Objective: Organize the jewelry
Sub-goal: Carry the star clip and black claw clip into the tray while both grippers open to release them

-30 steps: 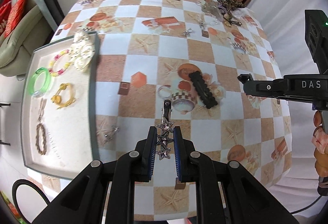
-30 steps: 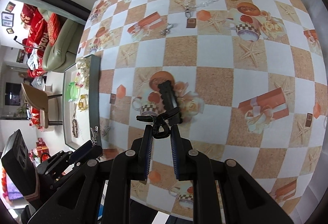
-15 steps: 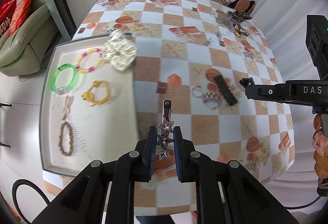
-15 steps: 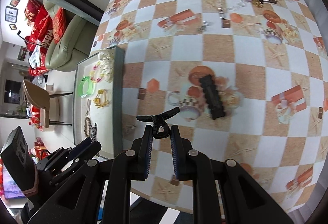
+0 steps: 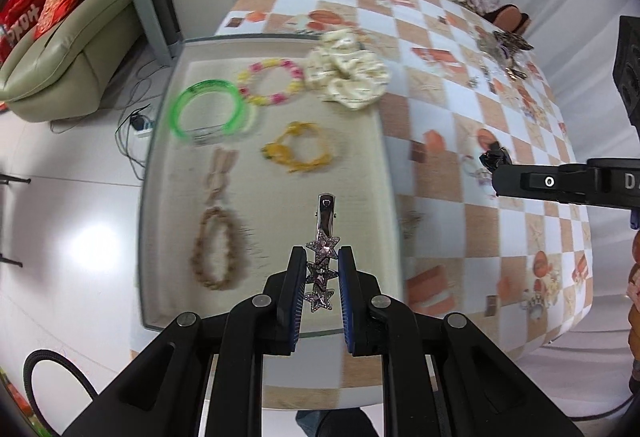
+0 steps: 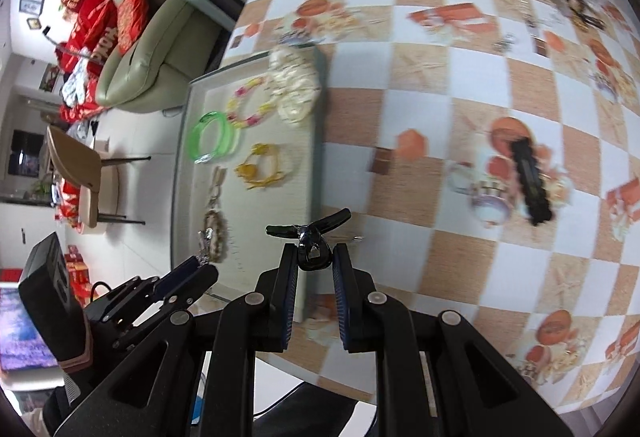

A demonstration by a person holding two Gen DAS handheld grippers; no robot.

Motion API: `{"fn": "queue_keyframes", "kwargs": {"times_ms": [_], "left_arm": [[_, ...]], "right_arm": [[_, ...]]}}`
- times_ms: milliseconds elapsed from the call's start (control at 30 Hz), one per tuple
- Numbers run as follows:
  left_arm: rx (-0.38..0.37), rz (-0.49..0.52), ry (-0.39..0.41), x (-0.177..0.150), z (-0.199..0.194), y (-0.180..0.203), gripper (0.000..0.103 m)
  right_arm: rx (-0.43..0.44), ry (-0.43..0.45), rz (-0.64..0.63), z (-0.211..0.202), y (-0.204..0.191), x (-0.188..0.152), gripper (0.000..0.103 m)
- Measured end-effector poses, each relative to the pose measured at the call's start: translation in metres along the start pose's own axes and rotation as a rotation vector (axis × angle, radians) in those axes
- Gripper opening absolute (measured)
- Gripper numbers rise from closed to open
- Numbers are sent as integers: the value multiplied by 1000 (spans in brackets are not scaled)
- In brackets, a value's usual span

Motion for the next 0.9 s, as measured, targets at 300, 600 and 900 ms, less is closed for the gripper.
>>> {"fn": "queue_keyframes", "kwargs": {"times_ms": [300, 600, 900], "left_arm": [[24, -47, 4, 14, 15, -43, 21], [26, -49, -11, 28, 43, -51, 21], [62, -33, -20, 35, 66, -53, 21]], "right_arm": [[-14, -44, -85, 37, -44, 22, 19], [-51, -69, -106, 73, -56, 53, 19], [-61, -60, -64, 101, -54, 87, 19]]}}
Point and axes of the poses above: each gripper's, at about its wrist camera, not at the fingertips, and z roughly the way its jaws point, y to its right, x to its top, the point moved 3 cm from there along z, roughly the way its jaws point, and after that the axes turned 5 degrees about -z, right-handed, at the moved point
